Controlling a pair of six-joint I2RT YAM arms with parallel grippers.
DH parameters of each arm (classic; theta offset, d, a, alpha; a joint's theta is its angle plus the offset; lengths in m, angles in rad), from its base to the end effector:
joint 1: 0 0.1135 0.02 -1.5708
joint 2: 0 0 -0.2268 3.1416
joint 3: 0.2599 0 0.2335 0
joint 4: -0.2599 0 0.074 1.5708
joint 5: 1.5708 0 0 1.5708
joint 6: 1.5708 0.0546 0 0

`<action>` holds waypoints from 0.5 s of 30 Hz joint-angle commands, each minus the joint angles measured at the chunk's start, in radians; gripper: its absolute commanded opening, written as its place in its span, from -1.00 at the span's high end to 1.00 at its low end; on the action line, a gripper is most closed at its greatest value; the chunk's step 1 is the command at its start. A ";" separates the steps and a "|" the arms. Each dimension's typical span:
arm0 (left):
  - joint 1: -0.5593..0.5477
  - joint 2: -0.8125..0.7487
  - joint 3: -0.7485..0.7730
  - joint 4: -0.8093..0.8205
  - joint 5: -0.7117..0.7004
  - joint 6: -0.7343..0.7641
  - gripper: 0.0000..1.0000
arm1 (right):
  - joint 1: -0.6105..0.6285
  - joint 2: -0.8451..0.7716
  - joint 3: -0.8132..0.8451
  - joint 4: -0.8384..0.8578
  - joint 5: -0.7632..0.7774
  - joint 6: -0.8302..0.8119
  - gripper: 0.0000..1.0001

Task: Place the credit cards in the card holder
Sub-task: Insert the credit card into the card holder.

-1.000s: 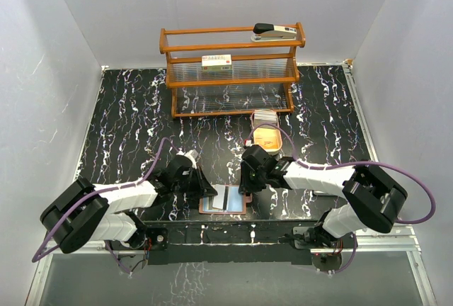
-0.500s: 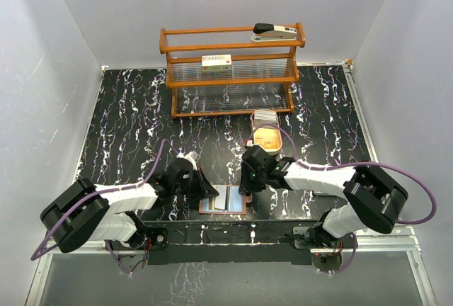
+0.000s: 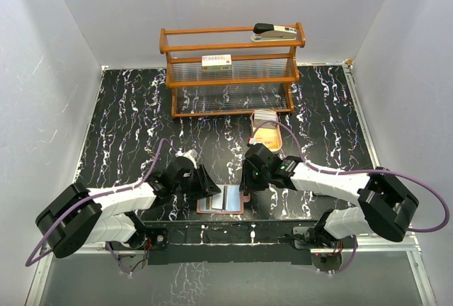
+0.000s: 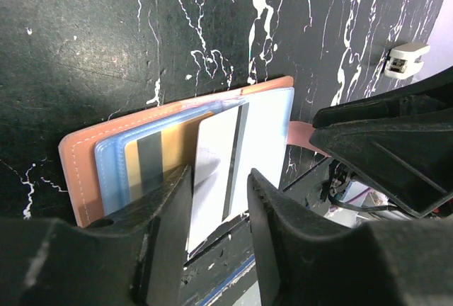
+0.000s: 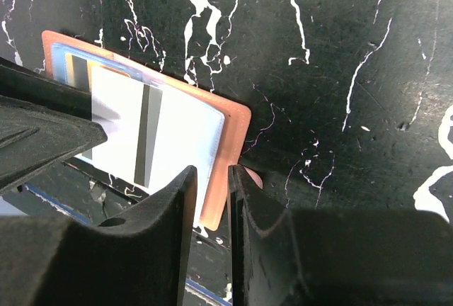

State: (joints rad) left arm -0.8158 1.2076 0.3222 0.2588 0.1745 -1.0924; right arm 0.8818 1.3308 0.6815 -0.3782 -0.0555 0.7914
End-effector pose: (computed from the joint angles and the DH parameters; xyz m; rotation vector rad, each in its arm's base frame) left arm 0.1522 -0.1756 0.1139 -0.2323 2.4734 -1.1594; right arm 0.1557 0.1938 0.1351 -0.1456 2.7476 0.6201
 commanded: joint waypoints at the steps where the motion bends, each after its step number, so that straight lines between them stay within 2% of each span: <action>1: -0.005 -0.016 0.021 -0.099 -0.013 0.015 0.22 | 0.005 -0.016 0.033 0.002 -0.009 0.008 0.54; 5: -0.006 -0.028 0.024 -0.122 -0.010 0.017 0.17 | 0.006 -0.001 0.007 0.064 -0.064 0.025 0.59; 15: -0.006 -0.042 0.082 -0.193 0.012 0.055 -0.03 | 0.020 0.045 -0.024 0.123 -0.087 0.048 0.67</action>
State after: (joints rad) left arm -0.8177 1.1782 0.3672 0.1478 0.1764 -1.0733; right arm 0.8940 1.3643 0.6636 -0.3187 -0.1310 0.8211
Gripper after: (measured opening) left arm 0.499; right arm 0.176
